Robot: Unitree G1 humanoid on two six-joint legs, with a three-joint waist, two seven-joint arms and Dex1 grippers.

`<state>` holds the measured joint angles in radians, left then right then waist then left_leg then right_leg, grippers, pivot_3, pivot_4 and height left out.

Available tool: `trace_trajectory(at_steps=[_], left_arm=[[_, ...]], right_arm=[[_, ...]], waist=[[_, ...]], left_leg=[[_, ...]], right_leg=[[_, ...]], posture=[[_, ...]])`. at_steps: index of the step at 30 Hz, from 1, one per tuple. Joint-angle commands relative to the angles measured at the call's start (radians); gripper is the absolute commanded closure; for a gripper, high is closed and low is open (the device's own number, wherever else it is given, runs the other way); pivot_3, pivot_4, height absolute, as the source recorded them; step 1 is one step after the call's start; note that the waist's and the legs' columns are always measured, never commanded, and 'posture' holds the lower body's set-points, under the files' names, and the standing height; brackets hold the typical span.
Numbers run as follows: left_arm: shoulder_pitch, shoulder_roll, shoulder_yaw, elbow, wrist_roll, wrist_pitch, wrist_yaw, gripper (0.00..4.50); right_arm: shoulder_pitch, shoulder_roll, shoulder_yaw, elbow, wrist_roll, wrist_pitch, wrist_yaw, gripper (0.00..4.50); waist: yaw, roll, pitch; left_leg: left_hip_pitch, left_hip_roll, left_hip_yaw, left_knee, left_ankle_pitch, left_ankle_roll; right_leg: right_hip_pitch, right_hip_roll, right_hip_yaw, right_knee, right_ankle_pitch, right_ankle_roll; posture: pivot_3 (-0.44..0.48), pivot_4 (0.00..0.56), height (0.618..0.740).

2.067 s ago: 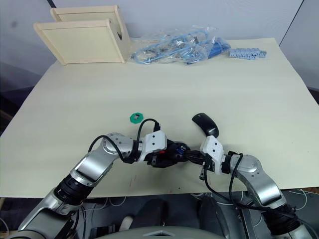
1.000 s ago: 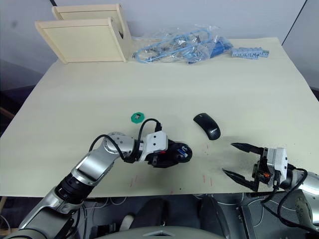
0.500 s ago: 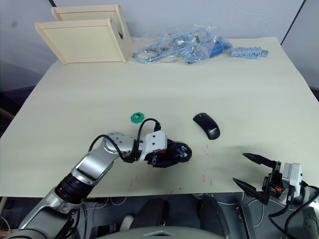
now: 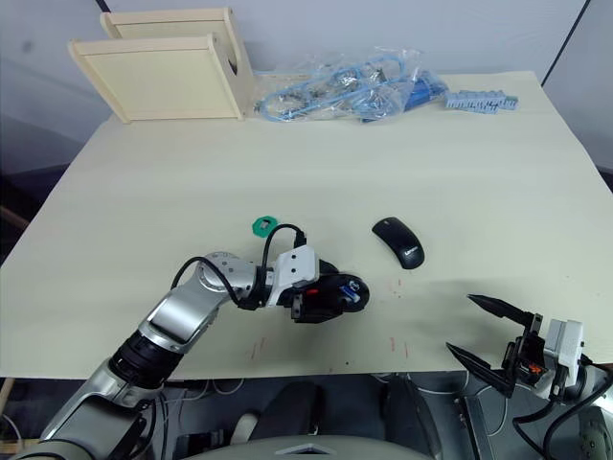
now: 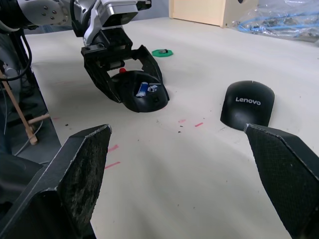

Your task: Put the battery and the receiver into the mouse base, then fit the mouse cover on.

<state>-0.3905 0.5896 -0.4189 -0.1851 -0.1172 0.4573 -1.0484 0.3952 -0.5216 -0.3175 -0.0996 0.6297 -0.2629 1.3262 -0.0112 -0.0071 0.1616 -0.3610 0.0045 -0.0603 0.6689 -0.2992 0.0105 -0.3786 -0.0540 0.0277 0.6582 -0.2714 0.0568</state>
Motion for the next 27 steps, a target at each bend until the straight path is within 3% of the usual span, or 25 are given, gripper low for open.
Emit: trace_trajectory(at_steps=[1, 19, 27], left_arm=[[0.002, -0.001, 0.021, -0.015, -0.029, 0.005, -0.017, 0.02], [0.069, 0.100, 0.266, -0.145, -0.255, -0.003, -0.099, 0.02], [0.094, 0.061, 0.455, -0.116, -0.320, 0.025, 0.053, 0.02]], right_arm=[[0.001, 0.007, -0.010, -0.010, 0.018, -0.022, 0.011, 0.00], [-0.050, 0.015, -0.004, 0.040, 0.028, -0.030, 0.050, 0.00], [-0.077, 0.022, -0.004, 0.041, 0.034, -0.031, 0.043, 0.00]], waist=[[0.000, 0.000, 0.000], [-0.001, 0.003, 0.003], [-0.001, 0.002, 0.004]], left_leg=[[0.000, 0.000, 0.000, 0.000, 0.000, 0.000], [0.000, 0.001, 0.000, 0.000, 0.000, 0.000], [0.000, 0.001, -0.001, 0.000, 0.000, 0.000]], right_leg=[[0.000, 0.000, 0.000, 0.000, 0.000, 0.000], [0.000, 0.000, 0.000, 0.000, 0.000, 0.000], [0.000, -0.001, -0.001, 0.000, 0.000, 0.000]], posture=[[0.000, 0.150, 0.740], [0.000, 0.150, 0.740], [0.000, 0.150, 0.740]])
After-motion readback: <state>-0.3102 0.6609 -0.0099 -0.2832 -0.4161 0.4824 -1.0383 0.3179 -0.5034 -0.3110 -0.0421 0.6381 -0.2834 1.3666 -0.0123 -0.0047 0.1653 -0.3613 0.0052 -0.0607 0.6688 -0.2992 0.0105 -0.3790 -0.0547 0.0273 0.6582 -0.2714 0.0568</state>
